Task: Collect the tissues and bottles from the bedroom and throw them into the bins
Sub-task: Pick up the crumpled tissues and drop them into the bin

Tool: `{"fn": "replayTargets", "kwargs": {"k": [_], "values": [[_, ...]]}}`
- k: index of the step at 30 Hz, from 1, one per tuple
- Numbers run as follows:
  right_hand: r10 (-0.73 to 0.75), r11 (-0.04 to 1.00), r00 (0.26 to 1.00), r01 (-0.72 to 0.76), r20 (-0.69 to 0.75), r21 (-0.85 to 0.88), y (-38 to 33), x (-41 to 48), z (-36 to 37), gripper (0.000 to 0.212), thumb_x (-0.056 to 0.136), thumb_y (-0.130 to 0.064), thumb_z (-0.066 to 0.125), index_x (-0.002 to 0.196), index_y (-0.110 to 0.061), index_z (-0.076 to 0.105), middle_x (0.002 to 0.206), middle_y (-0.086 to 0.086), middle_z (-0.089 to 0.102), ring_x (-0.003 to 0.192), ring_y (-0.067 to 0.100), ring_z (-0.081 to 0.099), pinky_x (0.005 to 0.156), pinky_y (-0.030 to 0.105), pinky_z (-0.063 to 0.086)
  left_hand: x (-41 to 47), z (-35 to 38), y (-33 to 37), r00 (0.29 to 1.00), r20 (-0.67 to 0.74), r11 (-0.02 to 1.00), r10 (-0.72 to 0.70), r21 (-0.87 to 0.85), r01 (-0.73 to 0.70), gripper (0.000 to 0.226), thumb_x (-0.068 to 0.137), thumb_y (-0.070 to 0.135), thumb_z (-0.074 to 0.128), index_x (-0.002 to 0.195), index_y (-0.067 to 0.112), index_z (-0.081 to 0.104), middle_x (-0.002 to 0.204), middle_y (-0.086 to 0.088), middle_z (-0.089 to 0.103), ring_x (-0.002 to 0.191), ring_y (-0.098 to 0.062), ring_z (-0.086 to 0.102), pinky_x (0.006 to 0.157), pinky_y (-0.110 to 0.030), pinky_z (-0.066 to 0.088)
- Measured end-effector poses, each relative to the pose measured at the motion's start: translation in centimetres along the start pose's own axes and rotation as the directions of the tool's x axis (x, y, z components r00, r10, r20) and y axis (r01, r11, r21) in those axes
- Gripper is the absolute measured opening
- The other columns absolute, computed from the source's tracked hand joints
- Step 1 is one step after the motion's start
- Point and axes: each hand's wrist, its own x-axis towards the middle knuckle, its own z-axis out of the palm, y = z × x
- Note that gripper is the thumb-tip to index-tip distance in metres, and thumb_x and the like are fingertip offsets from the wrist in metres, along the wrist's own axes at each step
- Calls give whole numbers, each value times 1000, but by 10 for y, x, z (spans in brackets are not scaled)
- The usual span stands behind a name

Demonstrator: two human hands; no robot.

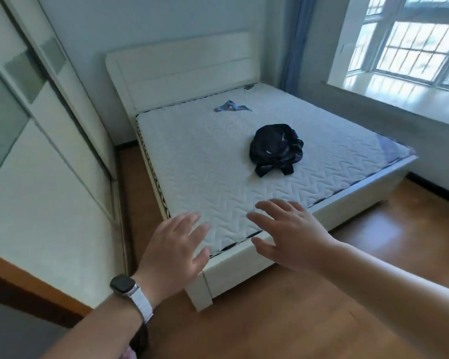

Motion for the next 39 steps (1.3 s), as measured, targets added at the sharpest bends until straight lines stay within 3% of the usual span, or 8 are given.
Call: {"fn": "replayTargets", "kwargs": {"k": [9,13,18,22,26,31,35,39], "values": [[270,963,962,-271,-47,-7,118,-71,-28,49,86,-57,41,124,-30,57,128,-2,56,120,23,51,98,41,41,122,35,98,970,-18,968,243,-56,-244,42,87,43,50,120,20,62,126,-7,59,117,-28,55,94,-45,45],[390,921,920,-390,-38,-3,155,-95,-34,52,87,-59,39,129,-30,52,132,-2,54,125,22,48,101,43,40,177,54,124,939,-20,935,343,-86,-343,43,87,44,49,120,20,63,126,-6,60,116,-27,56,93,-46,46],[520,852,851,-523,-72,-37,196,-117,-32,51,85,-56,45,125,-27,58,126,-1,60,119,23,55,97,41,43,243,90,163,882,-41,865,469,-179,-468,45,87,45,50,122,20,63,128,-5,60,118,-26,55,92,-46,47],[643,755,760,-649,-93,-92,231,-116,-30,51,83,-57,44,122,-26,58,124,1,61,116,25,57,94,43,46,303,125,186,810,-54,780,584,-241,-578,44,88,44,49,124,21,61,130,-5,60,120,-27,55,95,-46,47],[779,609,615,-789,-123,-84,263,-101,-34,52,81,-56,45,120,-24,62,124,4,62,115,26,58,92,48,48,367,152,201,754,-46,709,655,-309,-634,46,89,47,45,126,23,59,132,-3,58,123,-25,52,97,-44,44],[855,478,493,-870,-160,-125,300,-74,-46,56,84,-58,40,125,-25,60,131,2,57,122,25,52,97,46,41,449,174,210,669,-98,598,737,-366,-713,48,90,49,42,127,24,59,134,-2,57,126,-25,51,100,-45,42],[923,344,351,-936,-159,-70,316,-62,-45,66,84,-62,29,135,-27,52,143,-1,47,134,21,37,107,43,28,496,193,224,603,-147,513,784,-393,-763,45,89,47,45,127,24,56,134,-3,57,125,-26,50,100,-44,40],[955,244,253,-967,-154,-78,326,-63,-38,66,86,-63,27,137,-28,50,144,-2,45,134,18,35,105,39,29,517,205,240,556,-187,441,810,-430,-788,45,89,47,46,126,23,56,133,-2,57,126,-24,48,101,-40,38]]}}
